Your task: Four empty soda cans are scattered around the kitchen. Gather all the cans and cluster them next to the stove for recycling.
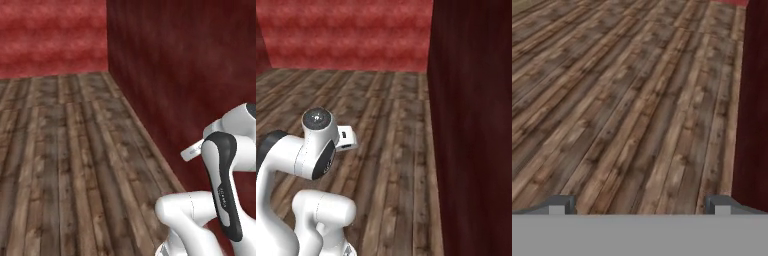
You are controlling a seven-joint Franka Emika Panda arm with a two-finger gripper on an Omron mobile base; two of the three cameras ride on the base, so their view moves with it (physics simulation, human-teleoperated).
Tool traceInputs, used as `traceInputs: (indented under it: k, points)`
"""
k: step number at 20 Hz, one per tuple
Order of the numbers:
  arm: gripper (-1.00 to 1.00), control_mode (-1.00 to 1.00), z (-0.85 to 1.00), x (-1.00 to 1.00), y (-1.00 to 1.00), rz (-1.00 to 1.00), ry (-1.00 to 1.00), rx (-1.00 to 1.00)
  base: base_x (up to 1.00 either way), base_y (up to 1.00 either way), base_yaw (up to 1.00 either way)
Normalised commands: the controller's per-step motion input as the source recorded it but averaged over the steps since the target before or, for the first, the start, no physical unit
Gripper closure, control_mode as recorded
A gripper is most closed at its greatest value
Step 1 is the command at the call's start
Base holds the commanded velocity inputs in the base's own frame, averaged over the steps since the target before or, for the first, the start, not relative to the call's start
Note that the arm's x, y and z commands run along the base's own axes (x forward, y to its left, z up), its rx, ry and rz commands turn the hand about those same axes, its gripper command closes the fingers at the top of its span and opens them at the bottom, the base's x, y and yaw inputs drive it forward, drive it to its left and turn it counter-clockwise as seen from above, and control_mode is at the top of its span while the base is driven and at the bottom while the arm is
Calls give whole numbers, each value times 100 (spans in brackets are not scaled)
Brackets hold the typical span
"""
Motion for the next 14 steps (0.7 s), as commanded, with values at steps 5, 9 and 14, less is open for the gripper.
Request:
traceInputs:
  k: [5,9,14]
  points:
    - [-100,100,0,0,0,0,0,0,88,0,24]
    - [-100,100,0,0,0,0,0,0,86,0,24]
    - [-100,100,0,0,0,0,0,0,76,5,26]
